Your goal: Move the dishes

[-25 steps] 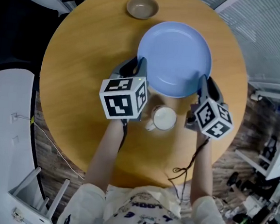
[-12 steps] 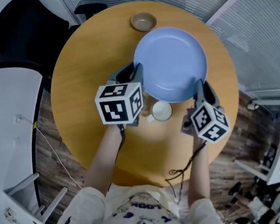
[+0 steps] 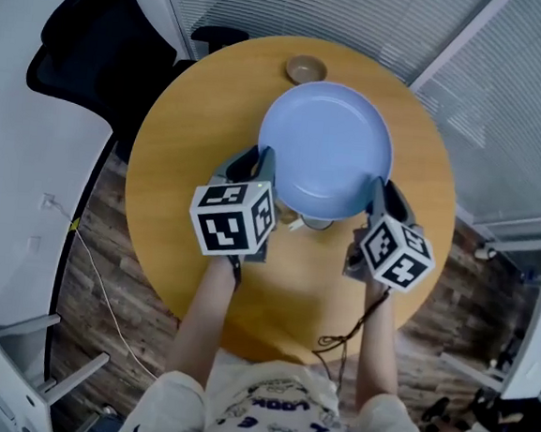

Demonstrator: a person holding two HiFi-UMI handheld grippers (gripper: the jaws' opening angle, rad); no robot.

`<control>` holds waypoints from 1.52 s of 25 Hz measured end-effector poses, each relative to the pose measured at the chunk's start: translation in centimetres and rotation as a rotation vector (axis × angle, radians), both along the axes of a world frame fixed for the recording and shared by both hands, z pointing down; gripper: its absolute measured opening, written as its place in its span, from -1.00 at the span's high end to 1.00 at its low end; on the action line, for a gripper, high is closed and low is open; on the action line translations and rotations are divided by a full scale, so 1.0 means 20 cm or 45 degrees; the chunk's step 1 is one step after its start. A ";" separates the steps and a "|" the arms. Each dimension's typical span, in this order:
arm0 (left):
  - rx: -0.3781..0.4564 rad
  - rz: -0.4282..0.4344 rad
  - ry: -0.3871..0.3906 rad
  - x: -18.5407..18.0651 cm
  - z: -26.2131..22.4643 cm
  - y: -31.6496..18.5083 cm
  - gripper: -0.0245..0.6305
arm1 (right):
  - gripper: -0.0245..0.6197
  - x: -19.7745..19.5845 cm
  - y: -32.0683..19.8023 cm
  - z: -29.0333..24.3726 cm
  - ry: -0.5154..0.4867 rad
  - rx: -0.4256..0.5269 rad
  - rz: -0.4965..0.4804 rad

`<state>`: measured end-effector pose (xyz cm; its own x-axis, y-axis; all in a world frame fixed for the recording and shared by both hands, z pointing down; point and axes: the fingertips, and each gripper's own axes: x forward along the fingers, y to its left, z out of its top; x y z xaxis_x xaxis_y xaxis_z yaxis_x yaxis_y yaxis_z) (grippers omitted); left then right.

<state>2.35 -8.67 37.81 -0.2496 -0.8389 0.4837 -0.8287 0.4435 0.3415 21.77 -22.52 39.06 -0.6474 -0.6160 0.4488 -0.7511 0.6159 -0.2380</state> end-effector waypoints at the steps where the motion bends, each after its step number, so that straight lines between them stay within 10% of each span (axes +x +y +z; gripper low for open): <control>1: -0.002 -0.020 -0.001 -0.01 -0.01 0.04 0.73 | 0.72 -0.02 0.03 -0.01 -0.005 -0.003 -0.018; 16: 0.000 -0.155 0.015 -0.26 -0.02 0.46 0.73 | 0.72 -0.35 0.34 -0.02 0.002 -0.024 -0.144; 38: -0.089 0.184 0.077 -1.11 0.28 0.29 0.73 | 0.73 -1.02 0.44 0.22 0.046 -0.055 0.204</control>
<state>-19.76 -2.90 43.47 -0.0973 -0.8280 0.5523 -0.8646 0.3452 0.3652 1.38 -13.81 43.37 -0.5251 -0.6897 0.4985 -0.8475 0.4772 -0.2325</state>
